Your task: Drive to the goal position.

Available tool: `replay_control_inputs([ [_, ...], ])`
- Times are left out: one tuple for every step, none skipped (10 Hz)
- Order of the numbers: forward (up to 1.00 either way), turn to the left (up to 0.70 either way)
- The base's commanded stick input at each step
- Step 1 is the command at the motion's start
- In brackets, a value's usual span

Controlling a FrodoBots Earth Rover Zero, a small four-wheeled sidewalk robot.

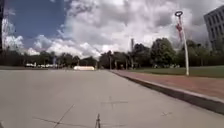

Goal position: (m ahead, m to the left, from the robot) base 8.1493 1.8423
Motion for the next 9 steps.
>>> replay_control_inputs([
  [1.00,0.00],
  [1.00,0.00],
  [1.00,0.00],
  [1.00,0.00],
  [1.00,0.00],
  [1.00,0.00],
  [1.00,0.00],
  [1.00,0.00],
  [1.00,0.00],
])
